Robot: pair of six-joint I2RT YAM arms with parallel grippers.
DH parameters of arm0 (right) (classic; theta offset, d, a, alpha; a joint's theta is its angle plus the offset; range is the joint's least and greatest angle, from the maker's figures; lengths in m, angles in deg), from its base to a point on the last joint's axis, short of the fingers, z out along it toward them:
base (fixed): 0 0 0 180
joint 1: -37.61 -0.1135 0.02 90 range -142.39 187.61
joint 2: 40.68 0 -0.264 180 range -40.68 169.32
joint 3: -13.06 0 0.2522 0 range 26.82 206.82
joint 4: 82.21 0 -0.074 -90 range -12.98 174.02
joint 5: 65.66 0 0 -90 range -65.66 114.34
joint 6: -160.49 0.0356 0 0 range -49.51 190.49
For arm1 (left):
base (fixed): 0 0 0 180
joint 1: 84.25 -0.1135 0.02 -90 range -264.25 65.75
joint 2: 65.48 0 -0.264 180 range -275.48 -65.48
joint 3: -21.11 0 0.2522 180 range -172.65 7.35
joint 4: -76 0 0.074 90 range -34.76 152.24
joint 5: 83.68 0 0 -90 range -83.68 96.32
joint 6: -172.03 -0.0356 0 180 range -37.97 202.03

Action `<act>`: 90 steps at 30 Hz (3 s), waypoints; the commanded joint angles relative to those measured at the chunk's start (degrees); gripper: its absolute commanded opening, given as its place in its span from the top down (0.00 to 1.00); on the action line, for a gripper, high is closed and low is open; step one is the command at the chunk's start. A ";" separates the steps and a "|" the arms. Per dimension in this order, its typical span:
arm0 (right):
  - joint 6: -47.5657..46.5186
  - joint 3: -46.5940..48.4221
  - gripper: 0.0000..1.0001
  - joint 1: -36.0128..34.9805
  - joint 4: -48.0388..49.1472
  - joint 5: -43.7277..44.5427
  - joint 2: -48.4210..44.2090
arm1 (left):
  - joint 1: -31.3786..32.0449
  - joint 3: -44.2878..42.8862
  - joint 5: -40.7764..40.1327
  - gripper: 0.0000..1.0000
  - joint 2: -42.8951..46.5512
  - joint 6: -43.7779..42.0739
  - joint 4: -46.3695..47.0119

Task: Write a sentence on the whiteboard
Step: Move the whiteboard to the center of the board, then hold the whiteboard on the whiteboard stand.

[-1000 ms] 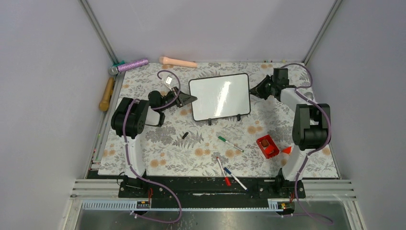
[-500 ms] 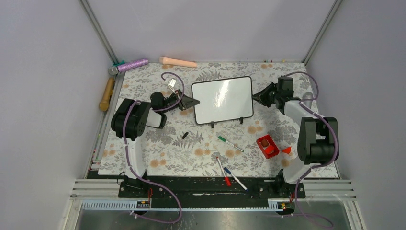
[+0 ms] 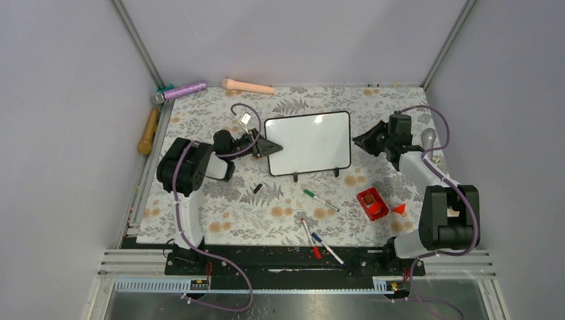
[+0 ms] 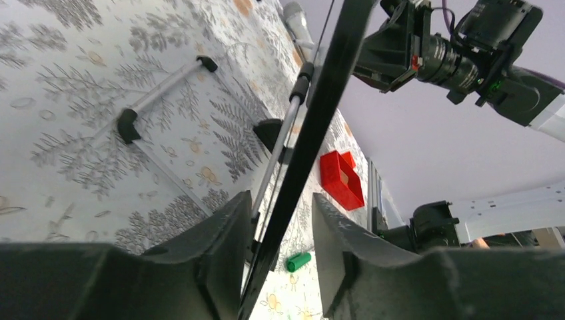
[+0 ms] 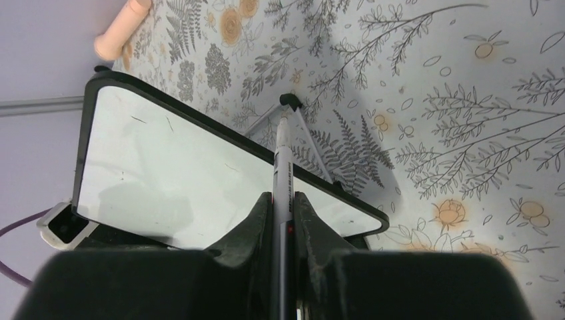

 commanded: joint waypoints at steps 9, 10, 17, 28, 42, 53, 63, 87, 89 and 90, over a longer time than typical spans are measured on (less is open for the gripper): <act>-0.96 2.90 1.00 -1.49 -10.37 19.81 -6.40 | -2.00 5.29 -2.90 0.46 8.80 -3.77 -2.50; -1.15 2.91 1.00 -1.49 -10.78 21.52 -7.04 | -2.00 5.66 -3.60 0.43 9.88 -4.79 -3.71; -2.34 3.07 1.00 -1.42 -11.65 28.24 -12.36 | -2.65 9.12 -8.49 0.22 17.83 -9.40 -11.56; -7.15 6.48 1.00 -3.50 -11.67 28.10 -18.80 | 0.63 13.64 -33.76 0.08 41.00 -22.31 -36.85; -15.62 18.72 1.00 -14.48 -10.07 22.61 -15.25 | 0.86 16.99 -68.38 0.01 56.54 -11.34 -47.26; -19.69 21.24 1.00 -18.36 -11.24 21.16 -13.01 | -17.58 19.62 -40.63 0.14 33.23 3.25 -18.02; -24.24 26.50 1.00 -21.54 -13.80 11.38 -7.77 | -13.29 19.56 -18.82 0.21 18.54 2.63 10.11; -33.18 38.82 1.00 -37.80 -16.46 13.02 9.04 | -2.47 14.93 -13.81 0.49 9.79 -0.96 9.77; -33.85 39.40 1.00 -38.22 -17.23 13.99 10.05 | -2.45 14.55 -13.44 0.51 9.65 -0.85 9.75; -34.20 39.84 1.00 -38.46 -17.80 14.59 10.62 | -2.47 14.36 -13.28 0.51 9.64 -0.84 9.75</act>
